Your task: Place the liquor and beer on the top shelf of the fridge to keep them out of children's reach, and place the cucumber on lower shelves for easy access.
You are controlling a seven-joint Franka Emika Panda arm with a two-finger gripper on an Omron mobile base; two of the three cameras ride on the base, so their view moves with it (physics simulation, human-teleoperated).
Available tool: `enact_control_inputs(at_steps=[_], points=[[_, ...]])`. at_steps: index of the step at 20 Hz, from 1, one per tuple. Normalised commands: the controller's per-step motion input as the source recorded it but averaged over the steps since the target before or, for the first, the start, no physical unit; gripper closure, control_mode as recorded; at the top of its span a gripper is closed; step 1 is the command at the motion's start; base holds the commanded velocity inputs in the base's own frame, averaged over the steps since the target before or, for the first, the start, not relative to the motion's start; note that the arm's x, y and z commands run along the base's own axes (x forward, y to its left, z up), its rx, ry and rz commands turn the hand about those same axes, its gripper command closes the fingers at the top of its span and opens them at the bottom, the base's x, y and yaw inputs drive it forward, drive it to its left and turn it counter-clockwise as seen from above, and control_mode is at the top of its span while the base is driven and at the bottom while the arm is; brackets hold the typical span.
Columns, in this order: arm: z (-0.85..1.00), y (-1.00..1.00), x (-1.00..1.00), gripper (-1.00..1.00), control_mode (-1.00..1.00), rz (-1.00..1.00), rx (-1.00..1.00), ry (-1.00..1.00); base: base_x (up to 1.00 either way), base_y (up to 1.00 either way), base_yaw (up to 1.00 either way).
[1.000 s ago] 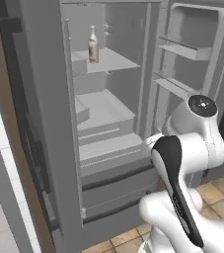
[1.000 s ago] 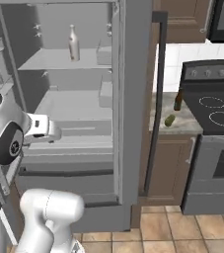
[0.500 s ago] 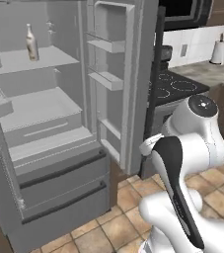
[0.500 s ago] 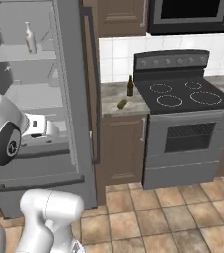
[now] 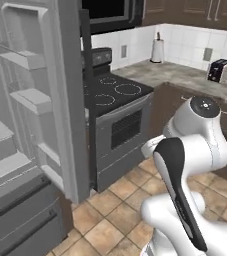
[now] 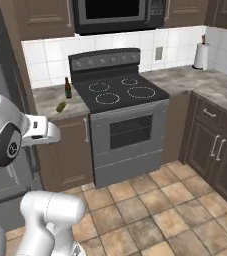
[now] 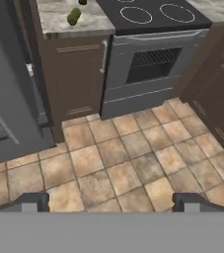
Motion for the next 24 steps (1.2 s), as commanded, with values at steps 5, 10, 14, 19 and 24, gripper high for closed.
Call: enact_control_inputs(at_steps=[5,10,14,19,24], points=[[0.00,0.00,0.00,-1.00,1.00,0.00,0.00,0.00,0.51,-0.58,-0.12],[0.00,0.00,0.00,-1.00,1.00,0.00,0.00,0.00,0.76,-0.41,0.29],[0.00,0.00,0.00,-1.00,1.00,0.00,0.00,0.00,0.94,-0.16,0.48],[0.00,0.00,0.00,-1.00,1.00,0.00,0.00,0.00,1.00,0.00,0.52],[0.00,0.00,0.00,-1.00,1.00,0.00,0.00,0.00,1.00,-0.02,0.50]])
